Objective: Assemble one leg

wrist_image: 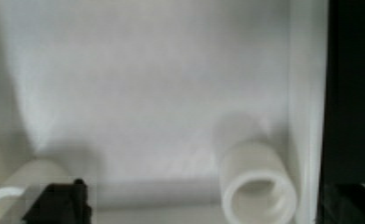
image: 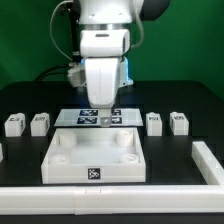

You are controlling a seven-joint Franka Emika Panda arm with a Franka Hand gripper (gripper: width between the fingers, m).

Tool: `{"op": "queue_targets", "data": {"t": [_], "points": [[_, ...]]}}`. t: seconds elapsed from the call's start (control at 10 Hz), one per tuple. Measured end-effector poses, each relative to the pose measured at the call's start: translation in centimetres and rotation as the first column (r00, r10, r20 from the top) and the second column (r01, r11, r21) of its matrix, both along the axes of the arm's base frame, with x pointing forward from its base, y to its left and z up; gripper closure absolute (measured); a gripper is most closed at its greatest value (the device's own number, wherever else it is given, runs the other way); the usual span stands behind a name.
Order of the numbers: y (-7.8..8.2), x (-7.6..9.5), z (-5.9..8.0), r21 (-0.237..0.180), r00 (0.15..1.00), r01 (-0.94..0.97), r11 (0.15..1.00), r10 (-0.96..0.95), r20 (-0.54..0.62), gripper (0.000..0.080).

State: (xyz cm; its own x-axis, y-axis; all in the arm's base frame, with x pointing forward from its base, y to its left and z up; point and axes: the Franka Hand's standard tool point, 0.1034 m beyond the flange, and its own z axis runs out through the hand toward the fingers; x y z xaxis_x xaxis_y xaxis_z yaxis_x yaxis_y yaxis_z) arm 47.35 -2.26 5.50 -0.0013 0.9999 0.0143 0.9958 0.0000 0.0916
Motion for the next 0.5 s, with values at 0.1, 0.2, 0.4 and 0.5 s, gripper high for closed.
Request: {"op": "queue_targets", "data": {"t": [0.1, 0.2, 0.4, 0.5], "points": [[-0.7, -1.8, -0.8, -0.006, 0.999, -0.051, 0.999, 0.051, -0.01, 0.015], [-0.8, -2.7, -1.2, -0.009, 0.997, -0.078, 0.997, 0.078, -0.012, 0.015], [-0.7, -3.7, -2.5, -0.001, 0.996, -0.079, 0.997, 0.079, -0.04, 0.015], [-0.6, -4.1, -3.4, 0.005, 0.996, -0.077, 0.997, 0.077, -0.054, 0.015]]}}
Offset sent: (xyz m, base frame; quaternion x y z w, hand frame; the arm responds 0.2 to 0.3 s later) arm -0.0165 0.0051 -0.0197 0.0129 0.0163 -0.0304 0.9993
